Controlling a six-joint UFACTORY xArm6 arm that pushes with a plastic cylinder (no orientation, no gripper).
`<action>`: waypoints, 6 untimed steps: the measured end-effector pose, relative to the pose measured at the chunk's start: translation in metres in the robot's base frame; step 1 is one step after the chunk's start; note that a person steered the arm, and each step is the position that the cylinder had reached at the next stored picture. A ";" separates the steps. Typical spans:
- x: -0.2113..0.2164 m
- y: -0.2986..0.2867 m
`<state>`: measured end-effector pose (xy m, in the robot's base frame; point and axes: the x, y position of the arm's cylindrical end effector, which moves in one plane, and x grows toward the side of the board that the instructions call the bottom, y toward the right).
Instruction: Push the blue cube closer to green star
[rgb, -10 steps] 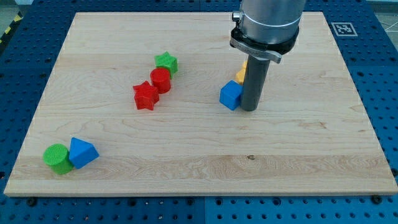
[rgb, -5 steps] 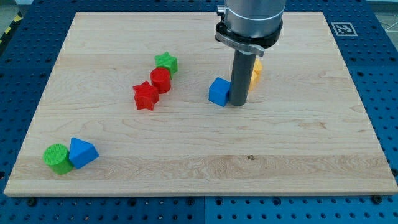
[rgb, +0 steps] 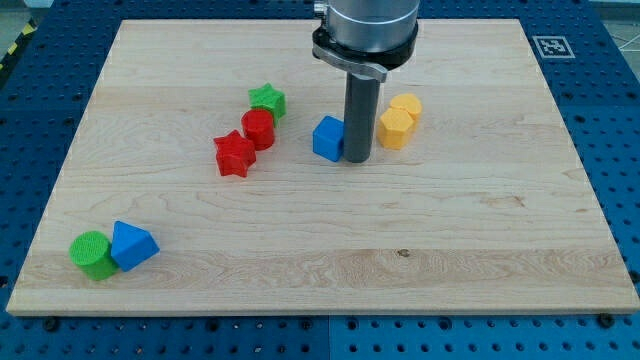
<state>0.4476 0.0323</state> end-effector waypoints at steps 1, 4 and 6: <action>0.000 -0.017; -0.009 -0.027; -0.013 -0.063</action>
